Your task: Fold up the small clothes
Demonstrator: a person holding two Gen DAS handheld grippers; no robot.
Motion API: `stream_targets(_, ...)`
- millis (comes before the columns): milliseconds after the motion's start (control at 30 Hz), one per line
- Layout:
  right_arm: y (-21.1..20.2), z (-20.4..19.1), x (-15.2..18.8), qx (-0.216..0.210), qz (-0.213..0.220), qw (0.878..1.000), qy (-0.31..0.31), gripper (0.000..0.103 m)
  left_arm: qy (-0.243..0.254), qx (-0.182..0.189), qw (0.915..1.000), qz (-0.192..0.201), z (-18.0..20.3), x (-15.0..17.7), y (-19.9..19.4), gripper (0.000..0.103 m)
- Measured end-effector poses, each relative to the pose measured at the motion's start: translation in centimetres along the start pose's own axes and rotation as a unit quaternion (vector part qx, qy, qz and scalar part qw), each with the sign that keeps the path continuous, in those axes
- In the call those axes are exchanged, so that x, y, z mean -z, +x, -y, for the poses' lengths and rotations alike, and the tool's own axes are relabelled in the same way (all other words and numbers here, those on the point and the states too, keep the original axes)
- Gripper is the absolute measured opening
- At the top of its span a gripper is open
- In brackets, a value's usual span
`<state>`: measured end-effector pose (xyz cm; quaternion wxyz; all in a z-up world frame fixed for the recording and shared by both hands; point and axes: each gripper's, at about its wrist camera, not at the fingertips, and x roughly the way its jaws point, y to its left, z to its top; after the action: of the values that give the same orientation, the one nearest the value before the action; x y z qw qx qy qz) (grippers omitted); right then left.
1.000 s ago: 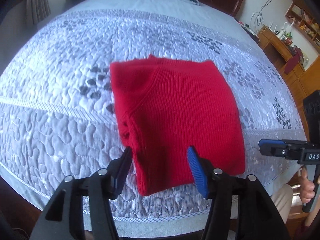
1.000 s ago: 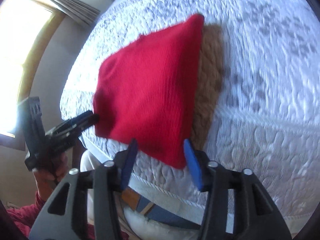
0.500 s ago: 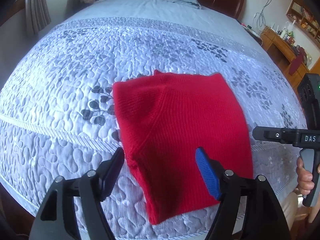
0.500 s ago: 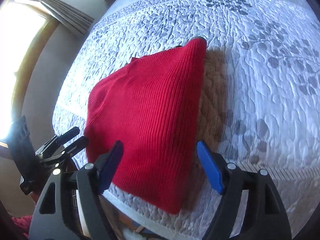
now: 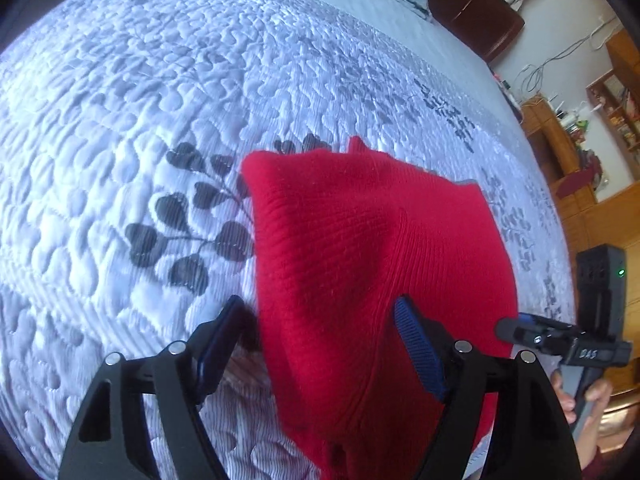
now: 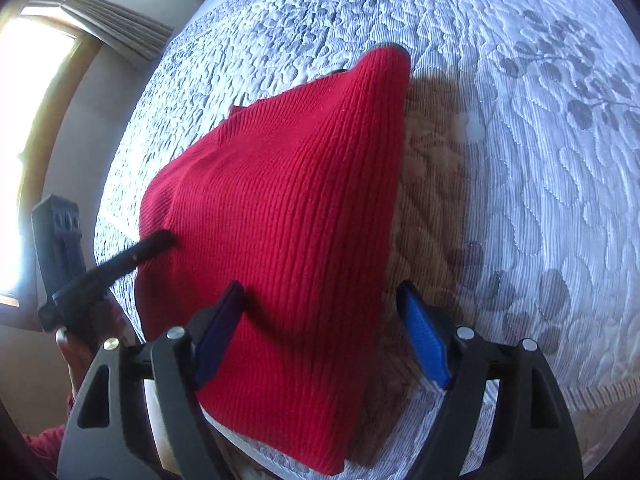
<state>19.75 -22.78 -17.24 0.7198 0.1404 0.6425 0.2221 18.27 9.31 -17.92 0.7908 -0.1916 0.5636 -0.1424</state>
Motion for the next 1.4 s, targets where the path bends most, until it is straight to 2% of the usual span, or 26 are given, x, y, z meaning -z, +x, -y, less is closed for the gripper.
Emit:
stream_targets(200,1.1,0.0,-0.5,-0.019,-0.012,1.000,-0.003,0.076,-0.004,0.038,0.9991,-0.020,-0.7,-0.7,1.0,0.077)
stream_targets(333,1.6,-0.1,-0.7,-0.032,-0.016,0.999,-0.001,0.073,-0.030,0.097,0.9941,-0.039,-1.5,-0.7,1.1,0.077)
stream_targets(467,2.0,-0.2,-1.1,-0.038,-0.016,0.999,-0.001,0.072,-0.026,0.114,0.9917,-0.054,-1.4,-0.6,1.6,0.076)
stream_targets(533,2.2,-0.1,-1.1,-0.039,-0.017,0.999,0.000,0.071,-0.030,0.123,0.9901,-0.060,-1.3,-0.7,1.8,0.069)
stream_targets(600,2.4,-0.1,-1.3,-0.039,-0.017,0.999,0.001,0.069,-0.037,0.136,0.9871,-0.074,-1.0,-0.9,2.5,0.047)
stream_targets(633,2.5,-0.1,-1.3,-0.041,-0.017,0.999,0.002,0.068,-0.040,0.139,0.9864,-0.079,-0.9,-0.9,2.9,0.042)
stream_targets(700,2.4,0.2,-1.3,-0.046,-0.017,0.999,0.009,0.065,-0.047,0.145,0.9852,-0.078,-1.1,-0.9,3.3,0.038)
stream_targets(800,2.5,0.9,-1.6,-0.067,-0.020,0.997,0.031,0.064,-0.083,0.173,0.9781,-0.079,-2.0,-1.0,4.0,0.036)
stream_targets(867,2.9,1.6,-2.0,-0.094,-0.024,0.994,0.054,0.070,-0.088,0.175,0.9775,-0.079,-1.9,-1.1,4.2,0.036)
stream_targets(933,3.2,2.1,-2.3,-0.112,-0.027,0.991,0.074,0.071,-0.089,0.172,0.9777,-0.081,-1.5,-1.5,4.8,0.046)
stream_targets(967,3.3,2.2,-2.5,-0.116,-0.028,0.990,0.079,0.068,-0.094,0.178,0.9760,-0.084,-1.4,-1.7,5.3,0.055)
stream_targets(1000,3.2,2.2,-2.5,-0.108,-0.028,0.991,0.079,0.064,-0.098,0.182,0.9748,-0.085,-1.2,-1.9,5.7,0.056)
stream_targets(1033,2.9,2.1,-2.4,-0.098,-0.028,0.992,0.073,0.054,-0.098,0.171,0.9767,-0.085,-0.7,-2.1,5.9,0.055)
stream_targets(1067,2.3,1.9,-2.2,-0.100,-0.024,0.992,0.067,0.044,-0.091,0.159,0.9795,-0.084,-0.1,-2.2,5.9,0.050)
stream_targets(1100,1.8,1.8,-2.0,-0.102,-0.020,0.993,0.065,0.040,-0.080,0.154,0.9815,-0.082,0.7,-2.2,5.8,0.040)
stream_targets(1133,1.1,1.6,-1.8,-0.097,-0.016,0.993,0.060,0.037,-0.077,0.156,0.9814,-0.081,1.0,-2.0,5.7,0.038)
stream_targets(1233,-0.7,1.2,-1.1,-0.075,-0.006,0.996,0.042,0.034,-0.071,0.162,0.9814,-0.076,2.5,-1.6,4.9,0.033)
stream_targets(1300,-2.4,1.2,-0.6,-0.067,0.001,0.997,0.032,0.033,-0.043,0.151,0.9852,-0.068,5.1,-1.2,4.0,0.033)
stream_targets(1400,-5.7,2.6,-0.3,-0.055,0.010,0.998,0.031,0.033,-0.018,0.156,0.9853,-0.068,9.5,-1.2,3.4,0.033)
